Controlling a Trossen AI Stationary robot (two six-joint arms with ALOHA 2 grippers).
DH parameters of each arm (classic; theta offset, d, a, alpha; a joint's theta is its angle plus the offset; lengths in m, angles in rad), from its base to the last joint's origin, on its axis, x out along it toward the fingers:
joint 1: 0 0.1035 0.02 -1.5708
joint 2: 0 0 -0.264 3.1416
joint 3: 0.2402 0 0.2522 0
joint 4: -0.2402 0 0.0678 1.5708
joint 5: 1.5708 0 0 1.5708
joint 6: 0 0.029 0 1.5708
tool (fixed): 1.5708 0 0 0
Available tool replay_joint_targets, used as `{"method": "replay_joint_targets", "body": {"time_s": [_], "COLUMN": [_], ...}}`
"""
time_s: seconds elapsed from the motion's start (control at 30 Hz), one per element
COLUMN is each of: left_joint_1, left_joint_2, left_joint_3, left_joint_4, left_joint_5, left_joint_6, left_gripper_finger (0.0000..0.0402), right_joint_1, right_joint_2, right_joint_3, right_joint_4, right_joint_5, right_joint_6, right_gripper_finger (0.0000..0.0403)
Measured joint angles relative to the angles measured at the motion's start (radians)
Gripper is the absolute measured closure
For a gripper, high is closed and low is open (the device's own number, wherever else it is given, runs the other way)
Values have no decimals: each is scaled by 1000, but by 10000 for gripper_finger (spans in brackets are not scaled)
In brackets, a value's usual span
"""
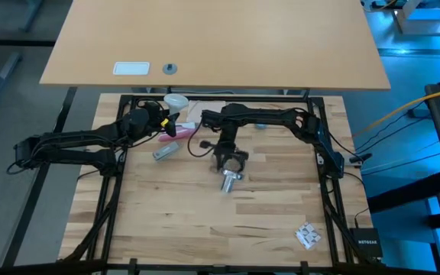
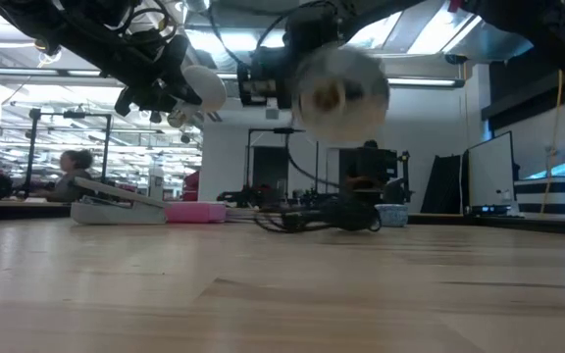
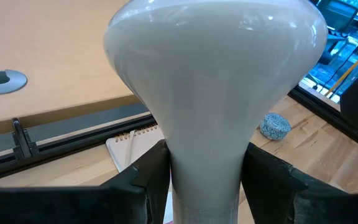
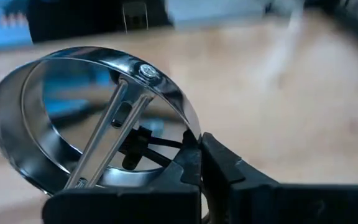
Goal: Screw lightbulb
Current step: Insert the white lightbulb into the desk lamp
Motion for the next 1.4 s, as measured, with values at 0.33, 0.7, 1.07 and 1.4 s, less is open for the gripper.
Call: {"method": "replay_joint_targets", "body": {"time_s": [0.33,0.7,1.07,1.4], "left_joint_1": [0,0,0,0], "left_joint_2": [0,0,0,0], "left_joint_3": [0,0,0,0], "left_joint_4": [0,1,1,1], "left_joint_5": [0,0,0,0], "left_joint_6": [0,-20,-19,-26], "left_gripper_finger": [246,246,246,246], "right_joint_1": [51,65,48,41], "right_joint_2": [0,0,-1,1], "right_joint_3": [0,1,-225,-514], "right_joint_4": [109,265,366,585], "right_joint_5": [-374,-481,-490,-492], "right_joint_6": [-127,-129,-125,-121], "right_gripper_finger": [401,401,402,402]}}
